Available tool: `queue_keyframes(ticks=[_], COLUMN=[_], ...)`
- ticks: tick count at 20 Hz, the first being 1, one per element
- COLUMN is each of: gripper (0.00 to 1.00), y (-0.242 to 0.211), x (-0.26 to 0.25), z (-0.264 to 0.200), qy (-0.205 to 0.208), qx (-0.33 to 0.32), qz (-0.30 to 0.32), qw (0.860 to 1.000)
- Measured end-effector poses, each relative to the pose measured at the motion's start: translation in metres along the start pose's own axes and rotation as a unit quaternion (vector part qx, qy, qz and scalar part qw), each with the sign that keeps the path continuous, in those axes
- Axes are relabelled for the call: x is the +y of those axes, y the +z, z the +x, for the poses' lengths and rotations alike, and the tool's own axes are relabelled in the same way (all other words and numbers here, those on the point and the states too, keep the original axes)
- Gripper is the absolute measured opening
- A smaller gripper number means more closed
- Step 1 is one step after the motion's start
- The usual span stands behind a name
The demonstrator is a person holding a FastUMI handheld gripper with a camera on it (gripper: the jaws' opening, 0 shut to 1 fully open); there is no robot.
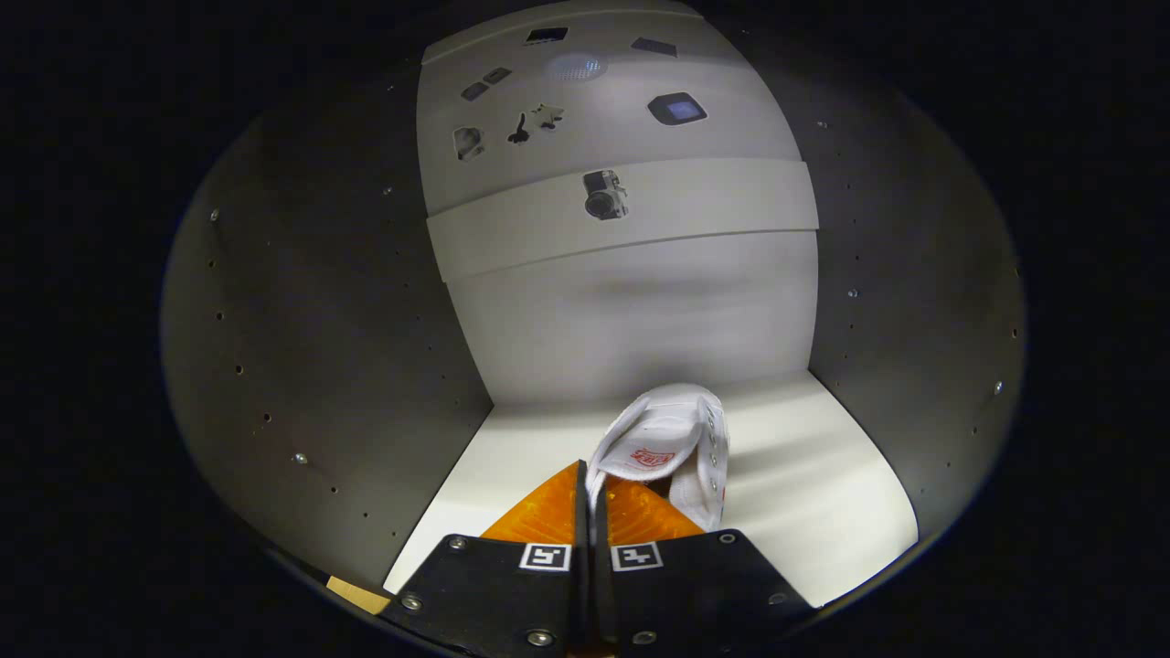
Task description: Open the shoe cabinet door, grab the shoes and put them into the shoe cabinet, then close the shoe cabinet door.
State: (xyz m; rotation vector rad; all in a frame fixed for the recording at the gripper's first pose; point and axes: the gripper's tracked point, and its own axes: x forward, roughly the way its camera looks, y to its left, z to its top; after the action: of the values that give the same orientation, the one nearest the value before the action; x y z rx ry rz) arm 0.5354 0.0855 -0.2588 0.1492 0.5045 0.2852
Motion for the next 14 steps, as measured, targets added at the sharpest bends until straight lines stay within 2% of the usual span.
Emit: queue_keyframes(ticks=[2,3,7,9,14], gripper=[0.07,0.14,0.53,0.62,0.75], y=[-0.001,-0.001,0.009,0.011,0.017], x=[0.001,0.002,0.014,0.025,0.056], z=[0.003,0.004,-0.022,-0.051,-0.148], qy=[0.000,0.000,-0.011,-0.009,-0.014], qx=[0.004,0.007,-0.008,-0.022,-0.081], qz=[0.009,0.008,-0.008,-0.005,-0.019], qw=[1.000,1.000,1.000,1.000,0.996])
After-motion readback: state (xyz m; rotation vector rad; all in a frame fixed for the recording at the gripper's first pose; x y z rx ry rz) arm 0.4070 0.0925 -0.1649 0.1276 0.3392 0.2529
